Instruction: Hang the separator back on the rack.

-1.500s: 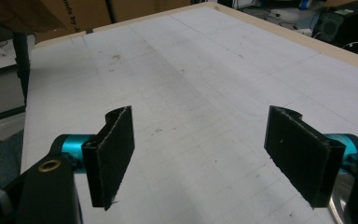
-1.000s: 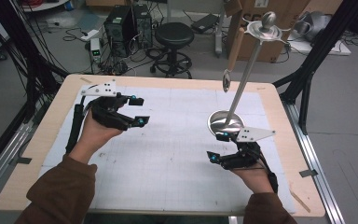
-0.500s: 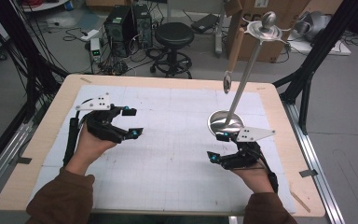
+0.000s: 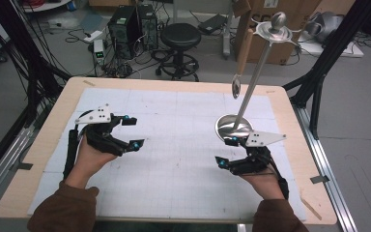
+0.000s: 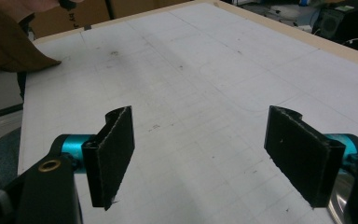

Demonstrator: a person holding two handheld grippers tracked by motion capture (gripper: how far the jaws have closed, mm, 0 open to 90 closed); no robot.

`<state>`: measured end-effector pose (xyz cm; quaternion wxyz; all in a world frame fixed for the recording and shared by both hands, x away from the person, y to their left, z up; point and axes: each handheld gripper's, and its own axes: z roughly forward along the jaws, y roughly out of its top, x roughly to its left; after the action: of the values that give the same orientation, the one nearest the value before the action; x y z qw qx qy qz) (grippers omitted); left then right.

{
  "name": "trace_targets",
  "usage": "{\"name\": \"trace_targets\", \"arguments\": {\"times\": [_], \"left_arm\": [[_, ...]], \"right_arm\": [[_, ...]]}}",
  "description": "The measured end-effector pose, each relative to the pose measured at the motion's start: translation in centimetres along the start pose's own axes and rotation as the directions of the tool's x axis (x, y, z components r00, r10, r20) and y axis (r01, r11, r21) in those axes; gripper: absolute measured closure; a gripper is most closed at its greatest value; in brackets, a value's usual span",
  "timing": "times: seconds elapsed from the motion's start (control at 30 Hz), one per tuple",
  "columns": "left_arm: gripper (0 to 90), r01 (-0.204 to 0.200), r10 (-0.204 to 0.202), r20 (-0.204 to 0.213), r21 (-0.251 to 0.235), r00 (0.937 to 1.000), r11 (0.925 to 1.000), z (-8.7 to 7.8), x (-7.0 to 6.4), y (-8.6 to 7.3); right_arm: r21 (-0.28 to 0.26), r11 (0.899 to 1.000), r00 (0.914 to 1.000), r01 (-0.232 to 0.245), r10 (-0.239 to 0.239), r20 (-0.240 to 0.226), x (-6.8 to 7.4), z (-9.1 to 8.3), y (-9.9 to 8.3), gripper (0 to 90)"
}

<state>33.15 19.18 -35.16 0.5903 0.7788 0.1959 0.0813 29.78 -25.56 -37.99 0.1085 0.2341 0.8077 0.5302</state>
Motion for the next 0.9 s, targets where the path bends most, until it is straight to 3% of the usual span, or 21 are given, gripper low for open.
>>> {"name": "trace_targets", "arguments": {"times": [0.5, 0.9], "left_arm": [[6.2, 0.028, -0.027, -0.035, 0.021, 0.999, 0.9994, -0.5, 0.3, -1.4], [3.2, 0.017, -0.016, -0.026, 0.033, 0.9995, 0.9993, -0.1, 0.1, -1.6]], "right_arm": [[-0.001, 1.0, 1.0, 0.004, -0.004, 0.0, -0.1, -0.1, 0.0, 23.3], [0.017, 1.0, 1.0, 0.004, -0.004, -0.004, 0.0, 0.4, -0.1, 23.3]]}}
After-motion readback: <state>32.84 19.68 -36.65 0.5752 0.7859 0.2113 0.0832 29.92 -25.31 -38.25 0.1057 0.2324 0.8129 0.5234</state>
